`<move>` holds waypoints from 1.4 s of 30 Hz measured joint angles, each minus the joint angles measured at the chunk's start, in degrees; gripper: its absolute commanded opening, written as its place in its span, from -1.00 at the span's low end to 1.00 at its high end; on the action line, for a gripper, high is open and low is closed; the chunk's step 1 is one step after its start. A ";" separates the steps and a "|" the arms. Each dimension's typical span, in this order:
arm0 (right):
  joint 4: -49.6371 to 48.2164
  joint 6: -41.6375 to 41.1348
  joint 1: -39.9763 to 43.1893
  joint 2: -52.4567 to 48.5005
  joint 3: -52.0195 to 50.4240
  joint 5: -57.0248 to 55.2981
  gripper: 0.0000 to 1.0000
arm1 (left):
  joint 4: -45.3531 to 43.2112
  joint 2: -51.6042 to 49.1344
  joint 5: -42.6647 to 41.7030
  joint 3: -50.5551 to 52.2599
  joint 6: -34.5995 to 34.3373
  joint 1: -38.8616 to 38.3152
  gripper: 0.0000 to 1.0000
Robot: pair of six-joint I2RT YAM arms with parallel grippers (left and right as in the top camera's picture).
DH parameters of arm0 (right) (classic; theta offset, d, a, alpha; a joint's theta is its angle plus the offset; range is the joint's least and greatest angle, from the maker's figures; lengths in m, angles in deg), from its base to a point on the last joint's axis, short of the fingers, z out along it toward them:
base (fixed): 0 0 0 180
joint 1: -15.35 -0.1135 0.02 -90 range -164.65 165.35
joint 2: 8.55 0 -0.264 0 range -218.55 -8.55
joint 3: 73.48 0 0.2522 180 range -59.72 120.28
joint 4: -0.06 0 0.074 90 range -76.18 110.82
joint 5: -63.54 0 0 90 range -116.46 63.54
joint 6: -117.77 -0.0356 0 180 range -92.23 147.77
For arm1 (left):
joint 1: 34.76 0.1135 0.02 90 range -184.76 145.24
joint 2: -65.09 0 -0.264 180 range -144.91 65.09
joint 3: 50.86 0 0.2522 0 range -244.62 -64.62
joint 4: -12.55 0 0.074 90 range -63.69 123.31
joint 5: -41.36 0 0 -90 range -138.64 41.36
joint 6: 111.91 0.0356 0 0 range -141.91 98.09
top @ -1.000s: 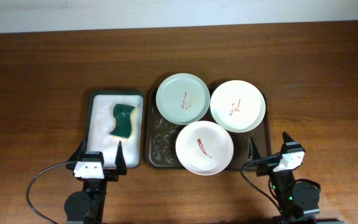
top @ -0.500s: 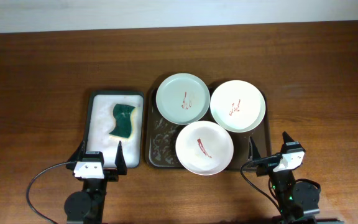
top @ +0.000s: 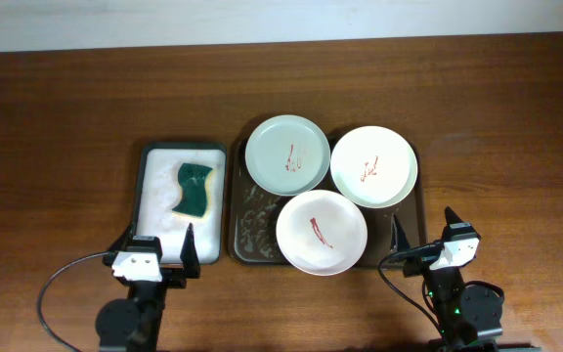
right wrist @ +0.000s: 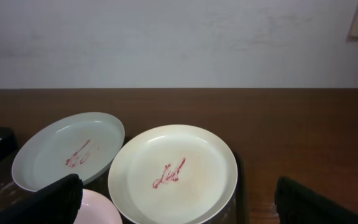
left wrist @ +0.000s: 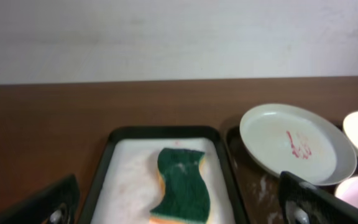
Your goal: Clean dirty plates on tray and stack at the side
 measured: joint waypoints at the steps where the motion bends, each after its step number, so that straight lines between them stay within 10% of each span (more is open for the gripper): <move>1: -0.02 0.00 -0.02 0.00 0.00 -0.02 0.97 | 1.51 -1.90 0.00 -2.54 -0.02 0.00 0.99; 19: 4.57 -3.45 -0.07 -0.42 2.78 -0.02 0.97 | 11.19 -30.18 -2.80 -22.14 -0.02 0.00 0.99; 35: 48.17 -3.80 -0.07 -39.85 52.50 8.37 0.97 | 31.47 -42.53 -3.45 -38.07 -0.02 0.00 0.99; 42: 49.88 -3.78 -0.11 -46.95 54.27 10.82 0.97 | 33.22 -42.53 -4.33 -38.32 -0.02 0.00 0.99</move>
